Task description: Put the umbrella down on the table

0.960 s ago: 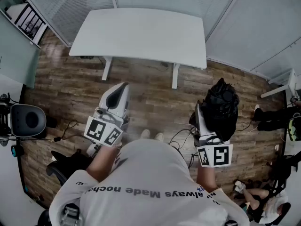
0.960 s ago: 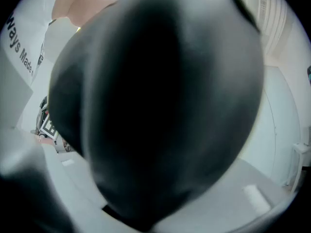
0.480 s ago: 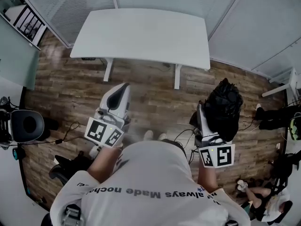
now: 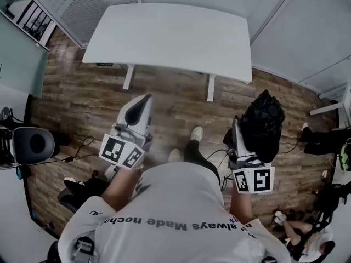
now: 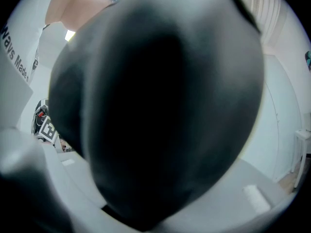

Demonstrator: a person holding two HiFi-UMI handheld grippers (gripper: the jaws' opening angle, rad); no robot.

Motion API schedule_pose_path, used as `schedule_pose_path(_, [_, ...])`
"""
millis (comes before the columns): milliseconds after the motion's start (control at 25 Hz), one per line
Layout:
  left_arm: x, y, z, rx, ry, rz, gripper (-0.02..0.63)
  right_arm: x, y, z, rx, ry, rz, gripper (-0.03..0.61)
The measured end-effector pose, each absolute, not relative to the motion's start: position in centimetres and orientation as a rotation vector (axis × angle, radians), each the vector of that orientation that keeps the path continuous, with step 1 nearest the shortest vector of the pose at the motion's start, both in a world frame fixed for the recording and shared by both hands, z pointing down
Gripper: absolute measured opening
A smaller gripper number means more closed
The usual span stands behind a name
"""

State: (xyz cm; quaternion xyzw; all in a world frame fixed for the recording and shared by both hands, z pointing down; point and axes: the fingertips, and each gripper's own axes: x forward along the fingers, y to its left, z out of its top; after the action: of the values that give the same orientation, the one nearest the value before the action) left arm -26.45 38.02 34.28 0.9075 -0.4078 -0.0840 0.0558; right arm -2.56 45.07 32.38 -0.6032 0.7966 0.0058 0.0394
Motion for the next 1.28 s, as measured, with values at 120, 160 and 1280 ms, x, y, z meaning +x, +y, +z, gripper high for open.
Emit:
schedule_pose_path(120, [-24.6,35.9,34.1,2.755,-1.252,-0.264,0.003,-0.6,42.9,32.8,-1.844,2.443,0.008,0.253])
schedule_pose_path(160, [-23.7,35.0,34.0,2.755,-1.254,-0.265,0.005,0.2,42.0,32.8,-1.843,2.444,0.005,0.253])
schedule_pose_path(1280, [-9.5,10.9,33.9,2.742,-1.296,-0.26,0.005,14.3,17.7,33.7,-1.815,2.496,-0.028,0.253])
